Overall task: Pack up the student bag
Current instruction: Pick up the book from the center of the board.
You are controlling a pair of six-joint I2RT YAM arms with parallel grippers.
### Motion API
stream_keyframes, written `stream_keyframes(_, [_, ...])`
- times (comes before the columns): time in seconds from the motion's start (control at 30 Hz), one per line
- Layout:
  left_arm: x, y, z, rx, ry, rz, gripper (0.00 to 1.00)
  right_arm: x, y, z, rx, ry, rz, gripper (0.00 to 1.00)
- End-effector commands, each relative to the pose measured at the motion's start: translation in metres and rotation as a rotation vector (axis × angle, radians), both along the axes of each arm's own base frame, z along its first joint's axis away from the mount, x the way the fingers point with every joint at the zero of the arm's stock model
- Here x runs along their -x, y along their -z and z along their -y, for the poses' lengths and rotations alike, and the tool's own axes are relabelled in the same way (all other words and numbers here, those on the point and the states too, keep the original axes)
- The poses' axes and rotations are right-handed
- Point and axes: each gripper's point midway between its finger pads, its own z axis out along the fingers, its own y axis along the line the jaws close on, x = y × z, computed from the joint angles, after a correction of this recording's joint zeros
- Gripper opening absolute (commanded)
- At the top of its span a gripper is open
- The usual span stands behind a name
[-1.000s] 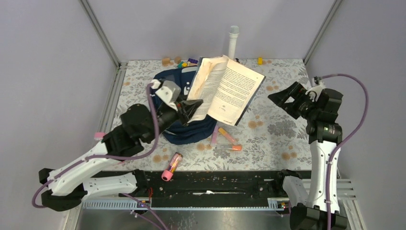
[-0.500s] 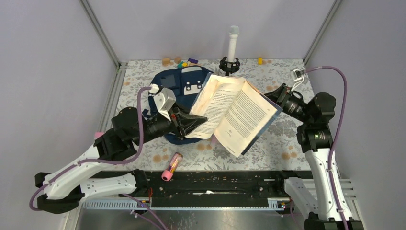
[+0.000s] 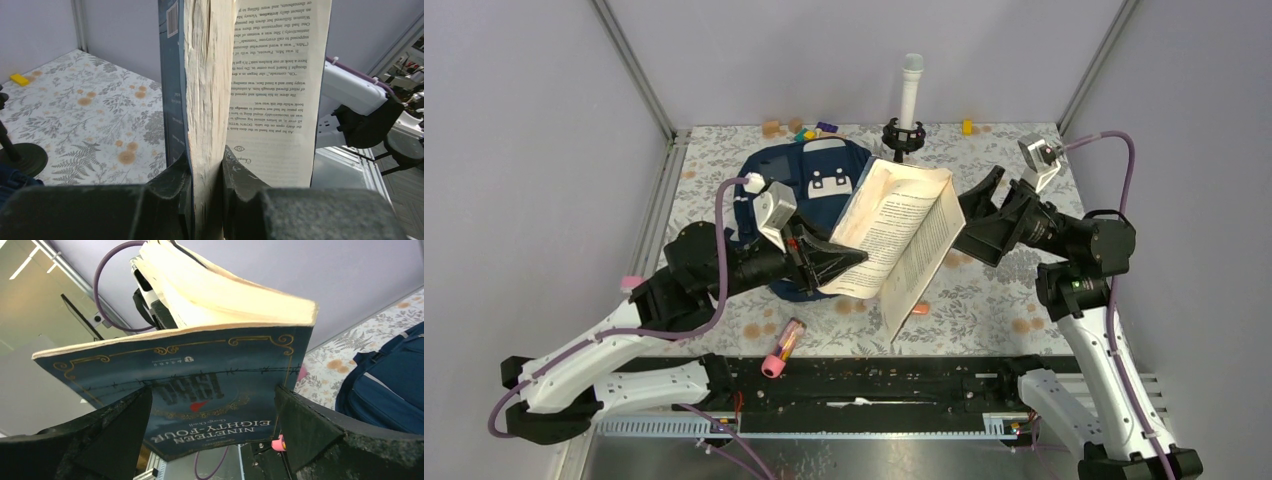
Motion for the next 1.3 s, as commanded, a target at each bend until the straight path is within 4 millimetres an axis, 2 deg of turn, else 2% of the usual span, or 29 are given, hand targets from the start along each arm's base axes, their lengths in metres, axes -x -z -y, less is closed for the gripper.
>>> stream_keyframes(0.0, [0.022, -0.078, -0.016, 0.270, 0.073, 0.132, 0.00, 0.013, -0.008, -0.005, -0.006, -0.056, 0.075, 1.00])
stream_keyframes(0.27, [0.045, -0.094, -0.019, 0.337, 0.184, 0.145, 0.00, 0.000, -0.012, -0.013, -0.023, -0.066, 0.100, 1.00])
stream_keyframes(0.43, [0.050, -0.097, -0.021, 0.353, 0.209, 0.142, 0.00, -0.007, -0.014, -0.018, -0.043, -0.090, 0.109, 1.00])
stream_keyframes(0.77, [0.051, -0.096, -0.008, 0.370, 0.267, 0.110, 0.00, 0.019, -0.038, -0.024, -0.081, -0.180, 0.198, 0.97])
stream_keyframes(1.1, [0.037, -0.088, 0.002, 0.391, 0.319, 0.050, 0.00, 0.042, -0.059, -0.017, -0.152, -0.224, 0.249, 0.61])
stream_keyframes(1.2, [0.028, -0.082, 0.004, 0.381, 0.310, 0.030, 0.00, 0.048, -0.061, -0.016, -0.152, -0.233, 0.257, 0.45])
stream_keyframes(1.27, [0.024, -0.080, 0.004, 0.383, 0.312, 0.022, 0.00, 0.050, -0.061, -0.015, -0.156, -0.230, 0.256, 0.26])
